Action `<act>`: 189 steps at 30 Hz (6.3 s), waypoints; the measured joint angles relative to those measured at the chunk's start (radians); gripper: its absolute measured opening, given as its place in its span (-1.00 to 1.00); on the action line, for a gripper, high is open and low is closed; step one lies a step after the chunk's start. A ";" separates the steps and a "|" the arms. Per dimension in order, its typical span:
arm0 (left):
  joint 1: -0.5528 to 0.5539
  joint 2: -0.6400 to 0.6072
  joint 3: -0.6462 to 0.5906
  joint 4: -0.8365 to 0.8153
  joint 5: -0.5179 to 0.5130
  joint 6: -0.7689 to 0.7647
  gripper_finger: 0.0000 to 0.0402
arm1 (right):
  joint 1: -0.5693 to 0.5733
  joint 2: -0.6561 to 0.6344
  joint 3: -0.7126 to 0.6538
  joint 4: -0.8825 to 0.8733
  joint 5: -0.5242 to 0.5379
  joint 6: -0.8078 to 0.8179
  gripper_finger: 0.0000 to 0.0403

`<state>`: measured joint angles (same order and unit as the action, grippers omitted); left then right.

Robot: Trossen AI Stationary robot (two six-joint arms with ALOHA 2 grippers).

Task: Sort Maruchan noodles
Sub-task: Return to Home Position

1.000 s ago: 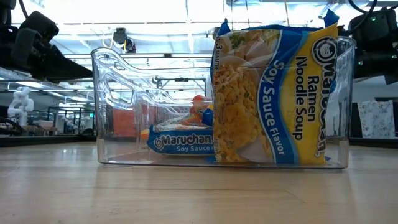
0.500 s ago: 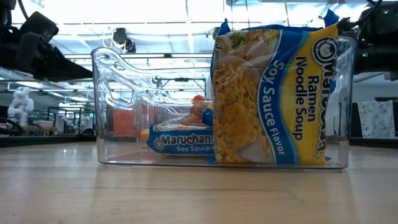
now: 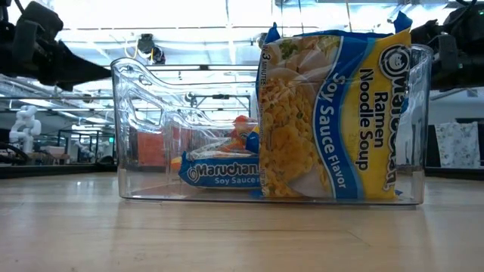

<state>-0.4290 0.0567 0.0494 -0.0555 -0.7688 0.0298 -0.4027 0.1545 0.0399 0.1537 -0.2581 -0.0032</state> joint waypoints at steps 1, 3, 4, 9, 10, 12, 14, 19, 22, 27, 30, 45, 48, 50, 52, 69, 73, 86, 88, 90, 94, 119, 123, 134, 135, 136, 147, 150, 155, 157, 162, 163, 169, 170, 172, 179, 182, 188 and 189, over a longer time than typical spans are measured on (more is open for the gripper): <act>0.000 -0.019 0.000 0.001 0.014 0.026 -0.97 | 0.002 -0.011 0.000 -0.014 0.000 0.000 -1.00; 0.000 -0.054 0.000 0.002 0.033 0.068 -0.97 | 0.004 -0.029 0.000 -0.047 0.000 -0.002 -1.00; 0.000 -0.055 0.001 0.006 0.043 0.085 -0.97 | 0.004 -0.037 0.000 -0.060 0.000 -0.005 -1.00; 0.025 -0.053 0.001 0.002 0.074 0.109 -0.97 | 0.004 -0.064 0.000 -0.076 -0.013 -0.017 -1.00; 0.036 -0.053 0.001 0.004 0.087 0.109 -0.97 | 0.004 -0.068 0.000 -0.071 -0.025 -0.025 -1.00; 0.065 -0.053 -0.001 0.010 0.123 0.111 -0.97 | 0.004 -0.073 0.000 -0.064 -0.034 -0.044 -1.00; 0.102 -0.053 -0.016 0.058 0.196 0.111 -0.97 | 0.003 -0.076 0.000 -0.062 -0.033 -0.071 -1.00; 0.212 -0.049 -0.038 0.118 0.379 0.112 -0.97 | -0.014 -0.077 0.000 -0.048 -0.032 -0.125 -1.00; 0.277 -0.052 -0.038 0.116 0.418 0.107 -0.97 | -0.027 -0.076 0.000 -0.043 -0.032 -0.142 -1.00; 0.382 -0.051 -0.038 0.103 0.524 0.088 -0.97 | -0.057 -0.076 0.000 -0.017 -0.032 -0.147 -1.00; 0.433 -0.051 -0.038 0.093 0.590 0.066 -0.97 | -0.069 -0.076 0.000 -0.001 -0.032 -0.148 -1.00; 0.517 -0.050 -0.038 0.085 0.630 0.141 -0.97 | -0.075 -0.076 0.000 -0.005 -0.032 -0.124 -1.00; 0.517 -0.050 -0.038 0.089 0.630 0.129 -0.97 | -0.075 -0.076 0.000 -0.003 0.011 -0.091 -1.00; 0.517 -0.050 -0.039 0.095 0.630 0.121 -0.97 | -0.076 -0.076 0.000 0.001 0.090 -0.049 -1.00; 0.517 -0.050 -0.040 0.104 0.629 0.122 -0.97 | -0.075 -0.076 0.000 0.000 0.094 -0.042 -1.00; 0.517 -0.050 -0.040 0.111 0.629 0.122 -0.97 | 0.119 -0.085 -0.026 -0.019 0.138 0.013 -1.00; 0.517 -0.050 -0.040 0.111 0.628 0.122 -0.97 | 0.183 -0.085 -0.026 -0.026 0.186 0.014 -1.00; 0.517 -0.050 -0.040 0.111 0.628 0.123 -0.97 | 0.332 -0.084 -0.026 -0.085 0.180 0.037 -1.00; 0.517 -0.050 -0.040 0.111 0.628 0.123 -0.97 | 0.343 -0.085 -0.026 -0.083 0.180 0.043 -1.00; 0.517 -0.050 -0.040 0.111 0.628 0.123 -0.97 | 0.353 -0.085 -0.026 -0.084 0.180 0.043 -1.00; 0.517 -0.050 -0.040 0.111 0.628 0.123 -0.97 | 0.363 -0.085 -0.026 -0.084 0.174 0.051 -1.00; 0.517 -0.050 -0.039 0.111 0.628 0.123 -0.97 | 0.365 -0.084 -0.026 -0.084 0.152 0.096 -1.00; 0.517 -0.050 -0.039 0.111 0.628 0.123 -0.97 | 0.365 -0.084 -0.026 -0.084 0.153 0.096 -1.00; 0.517 -0.050 -0.039 0.111 0.628 0.123 -0.97 | 0.365 -0.084 -0.026 -0.084 0.153 0.096 -1.00; 0.517 -0.050 -0.039 0.111 0.628 0.123 -0.97 | 0.365 -0.084 -0.026 -0.083 0.153 0.096 -1.00; 0.517 -0.050 -0.039 0.112 0.628 0.123 -0.97 | 0.365 -0.084 -0.026 -0.083 0.153 0.096 -1.00; 0.517 -0.050 -0.039 0.111 0.628 0.123 -0.97 | 0.365 -0.084 -0.026 -0.083 0.153 0.096 -1.00; 0.517 -0.050 -0.039 0.112 0.628 0.123 -0.97 | 0.365 -0.084 -0.026 -0.083 0.153 0.096 -1.00; 0.517 -0.050 -0.039 0.112 0.628 0.123 -0.97 | 0.365 -0.084 -0.026 -0.083 0.153 0.096 -1.00; 0.517 -0.050 -0.039 0.111 0.628 0.123 -0.97 | 0.365 -0.084 -0.026 -0.084 0.153 0.096 -1.00; 0.517 -0.050 -0.039 0.112 0.628 0.123 -0.97 | 0.365 -0.084 -0.026 -0.083 0.153 0.096 -1.00; 0.517 -0.050 -0.039 0.112 0.628 0.123 -0.97 | 0.365 -0.084 -0.026 -0.083 0.153 0.096 -1.00; 0.517 -0.050 -0.039 0.112 0.628 0.123 -0.97 | 0.365 -0.084 -0.026 -0.083 0.153 0.096 -1.00; 0.517 -0.050 -0.039 0.111 0.628 0.123 -0.97 | 0.365 -0.084 -0.026 -0.083 0.153 0.096 -1.00; 0.517 -0.050 -0.039 0.111 0.628 0.123 -0.97 | 0.365 -0.084 -0.026 -0.083 0.153 0.096 -1.00; 0.517 -0.050 -0.039 0.112 0.628 0.123 -0.97 | 0.365 -0.084 -0.026 -0.083 0.153 0.096 -1.00; 0.517 -0.050 -0.039 0.111 0.628 0.123 -0.97 | 0.365 -0.084 -0.026 -0.083 0.153 0.096 -1.00; 0.517 -0.050 -0.039 0.112 0.628 0.123 -0.97 | 0.365 -0.084 -0.026 -0.083 0.153 0.096 -1.00; 0.517 -0.050 -0.039 0.111 0.628 0.123 -0.97 | 0.365 -0.084 -0.026 -0.083 0.153 0.096 -1.00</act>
<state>0.0875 0.0063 0.0105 0.0559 -0.1410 0.1524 -0.0372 0.0708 0.0140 0.0704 -0.1054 0.0929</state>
